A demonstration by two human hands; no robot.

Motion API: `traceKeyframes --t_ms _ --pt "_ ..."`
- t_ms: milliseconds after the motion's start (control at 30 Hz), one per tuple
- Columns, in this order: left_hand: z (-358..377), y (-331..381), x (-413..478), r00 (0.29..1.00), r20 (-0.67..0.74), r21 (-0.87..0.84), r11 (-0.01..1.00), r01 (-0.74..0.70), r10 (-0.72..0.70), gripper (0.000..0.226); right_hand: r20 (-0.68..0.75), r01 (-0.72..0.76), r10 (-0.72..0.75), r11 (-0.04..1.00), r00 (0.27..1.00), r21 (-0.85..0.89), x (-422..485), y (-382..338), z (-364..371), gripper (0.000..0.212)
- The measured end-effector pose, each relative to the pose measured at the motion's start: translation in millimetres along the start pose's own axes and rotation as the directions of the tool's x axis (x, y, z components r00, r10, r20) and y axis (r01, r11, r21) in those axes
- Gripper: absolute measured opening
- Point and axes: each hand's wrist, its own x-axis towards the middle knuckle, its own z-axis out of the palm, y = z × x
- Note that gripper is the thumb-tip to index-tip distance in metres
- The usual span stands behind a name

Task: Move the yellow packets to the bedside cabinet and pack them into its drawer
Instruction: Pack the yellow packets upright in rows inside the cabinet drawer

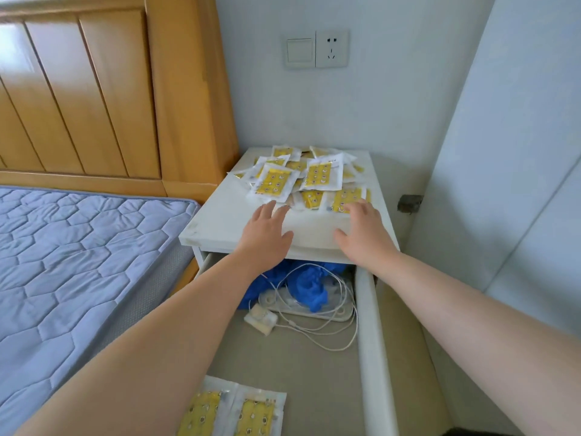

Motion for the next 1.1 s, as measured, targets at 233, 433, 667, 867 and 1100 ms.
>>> traceKeyframes --t_ms 233,433,667,867,1100 --pt "20.0 -23.8 49.6 0.983 -0.059 0.119 0.977 0.179 -0.173 0.078 -0.129 -0.069 0.035 0.961 0.991 -0.268 46.1 28.2 11.9 0.061" --pt "19.1 -32.9 83.7 0.928 -0.098 -0.096 0.932 0.350 -0.359 0.069 -0.139 -0.119 0.079 0.945 0.987 -0.305 73.7 33.5 26.3 0.065" --pt "24.2 -31.1 102.6 0.959 -0.106 0.036 0.963 0.266 -0.261 0.058 -0.159 -0.004 -0.045 0.955 0.986 -0.297 96.9 22.8 34.8 0.062" --pt "26.3 -34.0 106.0 0.949 -0.155 -0.088 0.960 0.265 -0.276 0.044 -0.103 -0.020 -0.016 0.940 0.995 -0.340 101.4 26.3 39.6 0.059" --pt "23.7 -37.5 105.7 0.891 -0.208 -0.217 0.907 0.360 -0.403 0.065 -0.037 0.000 -0.014 0.936 0.999 -0.353 102.1 26.5 39.0 0.060"
